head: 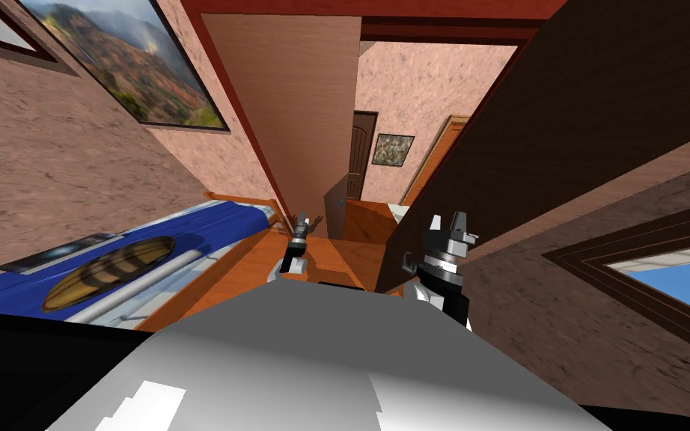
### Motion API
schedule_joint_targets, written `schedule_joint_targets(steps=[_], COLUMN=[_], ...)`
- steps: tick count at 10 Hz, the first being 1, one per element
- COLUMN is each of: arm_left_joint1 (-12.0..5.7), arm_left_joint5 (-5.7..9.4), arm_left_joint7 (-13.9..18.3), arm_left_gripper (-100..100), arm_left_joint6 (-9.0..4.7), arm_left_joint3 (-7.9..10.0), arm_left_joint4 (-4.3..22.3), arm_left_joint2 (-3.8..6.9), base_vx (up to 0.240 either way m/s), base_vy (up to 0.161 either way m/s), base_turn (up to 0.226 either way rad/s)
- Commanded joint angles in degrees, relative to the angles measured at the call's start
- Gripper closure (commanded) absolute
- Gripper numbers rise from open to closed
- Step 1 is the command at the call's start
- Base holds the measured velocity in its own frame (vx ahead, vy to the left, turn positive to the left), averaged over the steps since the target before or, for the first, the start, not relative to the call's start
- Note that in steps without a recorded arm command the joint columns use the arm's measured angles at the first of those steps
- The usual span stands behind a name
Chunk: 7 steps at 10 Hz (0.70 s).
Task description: Pull the door open
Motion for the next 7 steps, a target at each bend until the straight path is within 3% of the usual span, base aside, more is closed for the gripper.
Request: schedule_joint_targets(steps=[1,7], arm_left_joint1=[-0.47,-4.68], arm_left_joint5=[0.79,3.85], arm_left_joint7=[-0.37,-1.66], arm_left_gripper=[-100,-100], arm_left_joint6=[-0.62,-3.19], arm_left_joint3=[-0.22,-0.36], arm_left_joint4=[2.29,13.53], arm_left_joint2=[0.02,-0.03], base_vx=[0.097,0.100], base_vy=[0.022,0.014], base_turn=[-0.040,-0.036])
